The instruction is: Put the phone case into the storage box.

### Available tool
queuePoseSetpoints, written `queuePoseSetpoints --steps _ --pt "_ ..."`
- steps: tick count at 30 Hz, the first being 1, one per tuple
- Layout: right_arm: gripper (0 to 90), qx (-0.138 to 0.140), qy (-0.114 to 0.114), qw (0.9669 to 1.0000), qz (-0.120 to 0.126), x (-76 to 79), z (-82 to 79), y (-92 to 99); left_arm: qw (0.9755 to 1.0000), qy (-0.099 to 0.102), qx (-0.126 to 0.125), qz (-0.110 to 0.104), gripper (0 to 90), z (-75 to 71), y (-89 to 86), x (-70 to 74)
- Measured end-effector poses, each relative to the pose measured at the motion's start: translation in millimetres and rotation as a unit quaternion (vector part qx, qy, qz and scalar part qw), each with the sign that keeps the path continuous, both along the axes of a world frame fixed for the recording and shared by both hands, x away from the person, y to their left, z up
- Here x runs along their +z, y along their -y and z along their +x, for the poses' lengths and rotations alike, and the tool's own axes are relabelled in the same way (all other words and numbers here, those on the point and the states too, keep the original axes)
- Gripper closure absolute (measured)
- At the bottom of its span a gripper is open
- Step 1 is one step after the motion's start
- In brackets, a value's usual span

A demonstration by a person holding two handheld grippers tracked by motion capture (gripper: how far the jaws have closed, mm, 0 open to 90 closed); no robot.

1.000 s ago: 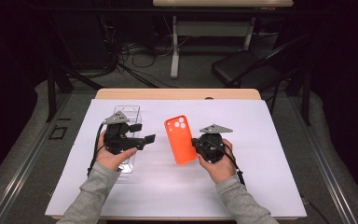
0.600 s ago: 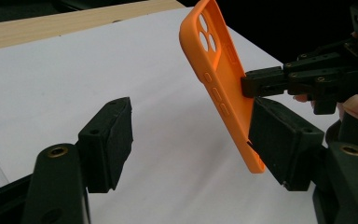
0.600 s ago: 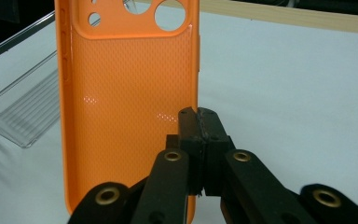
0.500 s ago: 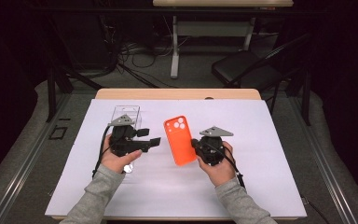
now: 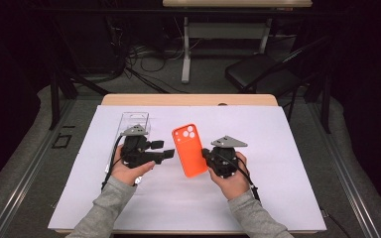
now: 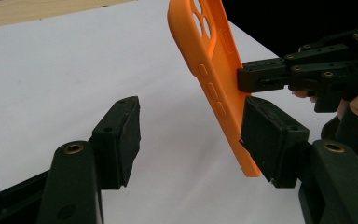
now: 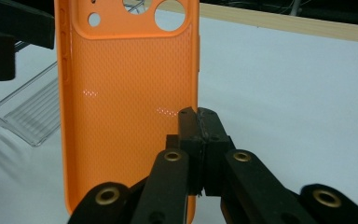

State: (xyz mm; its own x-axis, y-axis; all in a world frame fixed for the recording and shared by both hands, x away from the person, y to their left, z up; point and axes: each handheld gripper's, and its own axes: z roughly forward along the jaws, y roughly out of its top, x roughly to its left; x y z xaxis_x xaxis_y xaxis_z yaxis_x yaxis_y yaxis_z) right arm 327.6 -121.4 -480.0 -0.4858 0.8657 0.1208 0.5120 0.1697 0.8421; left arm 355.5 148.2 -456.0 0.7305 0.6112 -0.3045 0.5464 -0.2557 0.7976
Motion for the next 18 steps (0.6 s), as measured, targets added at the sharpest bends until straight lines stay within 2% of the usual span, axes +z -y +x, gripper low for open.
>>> queuePoseSetpoints --steps 3,6,8,11,18 --pt "89.8 0.003 0.002 1.0 0.0 0.5 -1.5 -0.9 1.0 0.004 0.001 0.007 38.3 -1.0 2.2 -1.4" --pt "89.7 0.004 0.003 1.0 0.002 0.7 -2.3 -1.8 1.0 -0.003 -0.002 0.007 39.9 -2.2 4.4 -2.5" --pt "89.7 0.005 0.003 1.0 0.0 0.8 -2.6 -2.1 0.9999 -0.013 -0.002 0.001 41.5 -3.3 6.1 -3.9" --pt "89.7 0.006 0.003 1.0 0.001 0.8 -3.6 -3.1 0.9991 -0.036 -0.012 -0.019 43.8 -4.2 8.4 -5.4" --pt "89.7 0.012 0.009 0.9999 0.002 0.8 -5.9 -6.0 0.9969 -0.067 -0.013 -0.038 51.0 -3.6 9.4 -9.3"
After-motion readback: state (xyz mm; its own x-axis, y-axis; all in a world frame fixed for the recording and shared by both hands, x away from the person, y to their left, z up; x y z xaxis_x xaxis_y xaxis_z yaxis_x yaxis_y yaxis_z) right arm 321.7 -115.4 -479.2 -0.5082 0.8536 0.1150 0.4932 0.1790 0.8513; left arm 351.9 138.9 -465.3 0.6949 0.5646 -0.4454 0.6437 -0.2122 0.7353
